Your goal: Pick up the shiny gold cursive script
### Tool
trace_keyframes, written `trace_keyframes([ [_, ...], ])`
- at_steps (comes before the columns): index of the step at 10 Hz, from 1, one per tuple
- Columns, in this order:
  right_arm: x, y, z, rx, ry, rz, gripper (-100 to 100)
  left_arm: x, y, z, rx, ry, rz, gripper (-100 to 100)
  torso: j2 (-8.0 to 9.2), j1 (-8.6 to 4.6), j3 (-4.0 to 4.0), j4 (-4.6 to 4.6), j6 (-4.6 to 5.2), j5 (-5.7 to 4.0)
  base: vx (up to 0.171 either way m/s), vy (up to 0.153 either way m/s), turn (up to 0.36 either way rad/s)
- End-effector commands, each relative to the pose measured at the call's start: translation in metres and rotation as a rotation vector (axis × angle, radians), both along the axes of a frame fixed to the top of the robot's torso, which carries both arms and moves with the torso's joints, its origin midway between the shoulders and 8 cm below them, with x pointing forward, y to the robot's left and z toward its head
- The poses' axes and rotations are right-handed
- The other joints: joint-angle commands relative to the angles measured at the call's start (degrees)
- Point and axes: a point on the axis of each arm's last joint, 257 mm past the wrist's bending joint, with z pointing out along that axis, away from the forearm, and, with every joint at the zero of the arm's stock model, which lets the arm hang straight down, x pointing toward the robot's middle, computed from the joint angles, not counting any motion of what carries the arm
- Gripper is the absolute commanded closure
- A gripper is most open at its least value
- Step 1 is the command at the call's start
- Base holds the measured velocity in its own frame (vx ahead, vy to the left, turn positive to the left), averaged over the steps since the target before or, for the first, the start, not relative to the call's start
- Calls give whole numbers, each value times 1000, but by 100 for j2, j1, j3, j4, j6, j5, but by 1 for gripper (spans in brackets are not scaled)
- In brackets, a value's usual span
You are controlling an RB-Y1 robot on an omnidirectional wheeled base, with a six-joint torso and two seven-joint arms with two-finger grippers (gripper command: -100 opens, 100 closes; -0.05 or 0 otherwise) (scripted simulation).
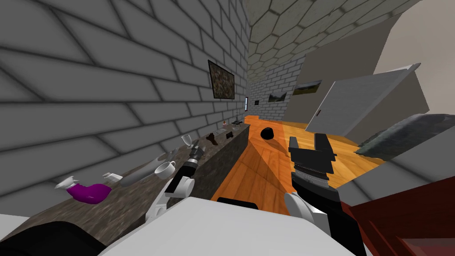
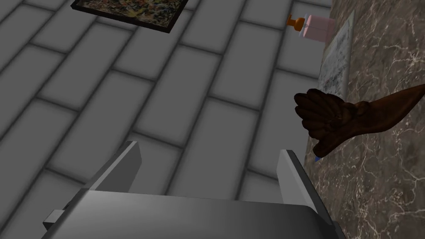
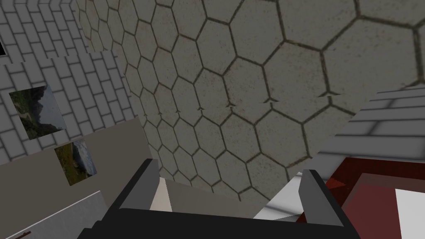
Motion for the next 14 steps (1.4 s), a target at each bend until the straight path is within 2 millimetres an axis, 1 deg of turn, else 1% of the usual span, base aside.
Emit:
trace_keyframes([
  [1,0,0,0,0,0,0,0,2,3,-9,-27,32,-1,-100,0,0,0,0,0,0,-1,25,-39],
  [2,0,0,0,0,0,0,0,6,6,-16,-75,64,-6,-100,0,-2,0,0,-1,0,2,38,-62],
  [3,0,0,0,0,0,0,0,6,7,-19,-76,74,-5,-100,-2,3,-1,0,0,1,-2,33,-34],
  [6,0,0,0,0,0,0,0,12,13,-36,-173,143,-15,-100,0,1,0,0,-1,1,-3,34,-50],
  [7,0,0,0,0,0,0,0,12,13,-40,-175,162,-12,-100,-1,2,0,0,0,1,-3,31,-37],
  [8,0,0,0,0,0,0,0,15,16,-47,-223,190,-17,-100,0,1,0,0,-1,0,-5,39,-61],
  [9,0,0,0,0,0,0,0,15,16,-52,-225,208,-14,-100,0,3,0,0,0,1,-3,36,-36],
  [10,0,0,0,0,0,0,0,17,19,-57,-273,233,-19,-100,0,2,0,0,-1,1,-3,34,-62],
  [11,0,0,0,0,0,0,0,17,19,-63,-275,256,-15,-100,0,2,0,0,0,1,0,32,-39],
  [14,0,0,0,0,0,0,0,20,24,-80,-373,329,-19,-100,-1,2,-1,0,-2,1,-3,38,-53],
])
